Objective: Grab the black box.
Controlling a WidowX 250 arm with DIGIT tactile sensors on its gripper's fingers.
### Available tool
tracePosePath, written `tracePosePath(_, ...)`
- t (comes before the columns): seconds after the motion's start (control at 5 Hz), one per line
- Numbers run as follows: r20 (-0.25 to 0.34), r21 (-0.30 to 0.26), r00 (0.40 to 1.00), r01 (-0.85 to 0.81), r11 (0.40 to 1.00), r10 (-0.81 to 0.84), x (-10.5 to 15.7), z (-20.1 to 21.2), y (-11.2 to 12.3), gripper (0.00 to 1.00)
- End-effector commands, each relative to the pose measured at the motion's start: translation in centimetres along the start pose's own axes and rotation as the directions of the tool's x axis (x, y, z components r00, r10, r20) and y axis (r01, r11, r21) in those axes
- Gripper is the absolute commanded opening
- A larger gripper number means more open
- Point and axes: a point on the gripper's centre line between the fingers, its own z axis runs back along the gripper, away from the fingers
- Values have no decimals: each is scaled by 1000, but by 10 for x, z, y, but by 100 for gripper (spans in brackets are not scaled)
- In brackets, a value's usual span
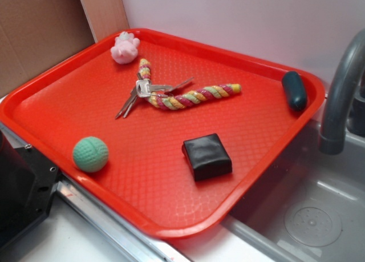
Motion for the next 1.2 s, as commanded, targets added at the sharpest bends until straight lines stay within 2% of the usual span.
tracePosePath(0.0,0,0,1000,0,1000,0,0,0,0,100)
tracePosePath(0.2,-20,-16,967,-253,967,253,29,-55,-23,100)
tracePosePath(0.4,-20,4,875,-485,875,485,46,-99,-47,100)
tracePosePath(0.6,-83,-41,768,-639,768,635,60,-135,-65,100)
tracePosePath(1.0,-83,-41,768,-639,768,635,60,-135,-65,100)
